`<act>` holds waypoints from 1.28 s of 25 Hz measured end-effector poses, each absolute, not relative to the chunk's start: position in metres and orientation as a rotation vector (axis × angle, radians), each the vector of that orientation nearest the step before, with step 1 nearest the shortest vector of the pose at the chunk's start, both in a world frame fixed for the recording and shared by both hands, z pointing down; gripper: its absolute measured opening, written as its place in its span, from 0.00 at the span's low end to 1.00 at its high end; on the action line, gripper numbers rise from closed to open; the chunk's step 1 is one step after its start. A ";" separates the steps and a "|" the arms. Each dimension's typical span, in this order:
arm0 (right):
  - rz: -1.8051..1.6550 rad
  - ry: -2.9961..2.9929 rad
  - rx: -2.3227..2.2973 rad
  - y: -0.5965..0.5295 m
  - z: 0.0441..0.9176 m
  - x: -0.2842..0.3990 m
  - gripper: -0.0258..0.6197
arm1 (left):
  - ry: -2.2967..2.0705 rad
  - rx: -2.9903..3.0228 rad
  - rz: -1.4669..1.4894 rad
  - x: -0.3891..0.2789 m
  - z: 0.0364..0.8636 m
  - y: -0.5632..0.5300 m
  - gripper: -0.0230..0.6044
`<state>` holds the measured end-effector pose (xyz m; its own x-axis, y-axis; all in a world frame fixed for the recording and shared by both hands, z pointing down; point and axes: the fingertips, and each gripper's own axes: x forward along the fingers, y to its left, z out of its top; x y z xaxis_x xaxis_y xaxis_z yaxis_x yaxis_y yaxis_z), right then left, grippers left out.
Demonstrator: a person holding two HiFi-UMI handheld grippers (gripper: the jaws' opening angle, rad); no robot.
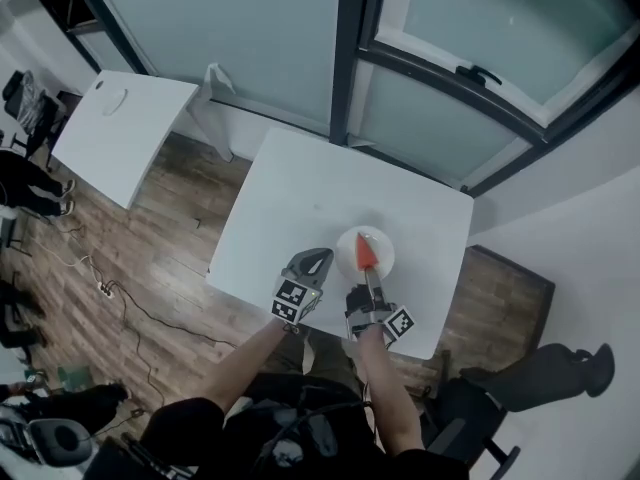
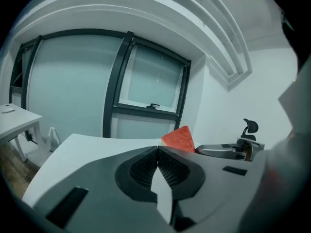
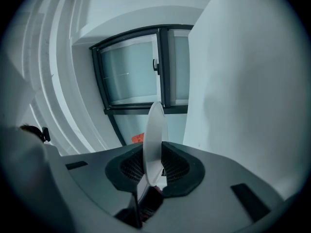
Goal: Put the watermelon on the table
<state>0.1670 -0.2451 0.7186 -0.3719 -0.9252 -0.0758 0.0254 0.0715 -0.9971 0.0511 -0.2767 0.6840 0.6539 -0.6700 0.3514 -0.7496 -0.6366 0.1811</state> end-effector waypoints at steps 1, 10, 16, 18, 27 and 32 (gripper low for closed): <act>-1.438 1.487 -0.949 -0.253 0.730 0.165 0.15 | -1.135 2.563 0.382 0.050 0.689 -0.283 0.04; -1.449 1.446 -1.052 -0.323 0.814 0.145 0.15 | -1.067 2.488 0.447 0.023 0.747 -0.306 0.04; -1.440 1.441 -1.111 -0.356 0.839 0.140 0.15 | -1.046 2.437 0.492 0.003 0.768 -0.313 0.04; -1.431 1.402 -1.123 -0.363 0.840 0.143 0.15 | -1.032 2.442 0.484 0.004 0.766 -0.312 0.04; -1.625 1.278 -1.283 -0.371 0.856 0.135 0.15 | -0.983 2.462 0.451 0.018 0.757 -0.307 0.04; -1.820 1.256 -1.383 -0.358 0.866 0.127 0.21 | -0.957 2.438 0.474 0.016 0.756 -0.298 0.04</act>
<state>0.1270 -0.3579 0.8657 -0.3374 -0.8303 0.4436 -0.1201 -0.4294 -0.8951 0.0164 -0.2983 0.7563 0.6964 -0.5392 0.4737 -0.7036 -0.6431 0.3023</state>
